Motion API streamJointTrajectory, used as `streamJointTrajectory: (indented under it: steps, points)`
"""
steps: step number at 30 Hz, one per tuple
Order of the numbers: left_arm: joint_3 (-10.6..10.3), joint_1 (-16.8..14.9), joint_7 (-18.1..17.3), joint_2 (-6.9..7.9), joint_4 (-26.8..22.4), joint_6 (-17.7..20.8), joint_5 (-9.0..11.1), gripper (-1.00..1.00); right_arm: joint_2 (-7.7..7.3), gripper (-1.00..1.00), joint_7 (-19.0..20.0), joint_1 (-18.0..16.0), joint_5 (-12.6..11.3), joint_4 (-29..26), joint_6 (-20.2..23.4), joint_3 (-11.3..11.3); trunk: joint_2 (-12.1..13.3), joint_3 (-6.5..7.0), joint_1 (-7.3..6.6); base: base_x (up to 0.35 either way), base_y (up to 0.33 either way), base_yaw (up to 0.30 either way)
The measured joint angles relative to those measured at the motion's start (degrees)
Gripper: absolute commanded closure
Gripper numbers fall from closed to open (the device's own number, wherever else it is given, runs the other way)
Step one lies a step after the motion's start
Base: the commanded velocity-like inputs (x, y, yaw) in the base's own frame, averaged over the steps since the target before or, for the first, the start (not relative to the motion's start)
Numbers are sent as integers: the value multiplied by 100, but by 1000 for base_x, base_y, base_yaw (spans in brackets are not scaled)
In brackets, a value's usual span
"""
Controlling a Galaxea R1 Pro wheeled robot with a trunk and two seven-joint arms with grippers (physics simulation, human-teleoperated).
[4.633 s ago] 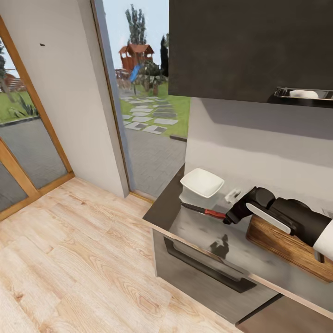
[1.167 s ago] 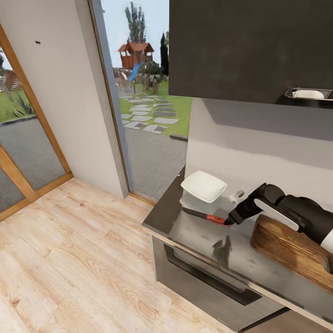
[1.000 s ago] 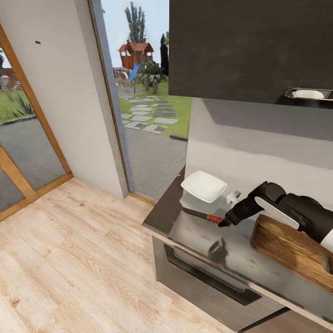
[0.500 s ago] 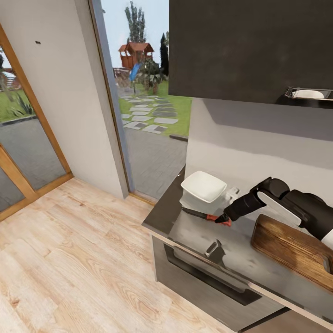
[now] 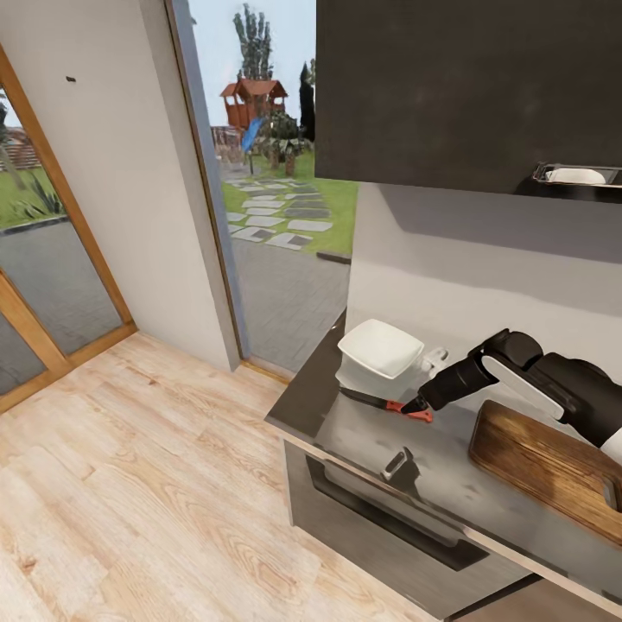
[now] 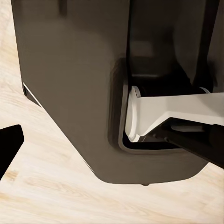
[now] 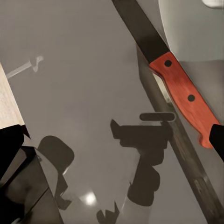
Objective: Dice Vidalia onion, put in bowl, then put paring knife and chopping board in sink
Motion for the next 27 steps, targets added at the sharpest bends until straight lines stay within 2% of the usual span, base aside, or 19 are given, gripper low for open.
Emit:
streamJointTrajectory:
  steps: [12,19,27]
  points:
    - [0,0,0,0,-4,0,0,-100,-2,-100,-121,0,32,1,0,0,0,0,0,2,0,0]
    - [0,0,0,0,0,0,0,-100,-3,-100,-137,0,38,1,0,0,0,0,-2,205,0,0]
    - [0,0,0,0,-3,0,0,-100,-7,-100,-231,0,49,1,0,0,0,0,0,35,0,0]
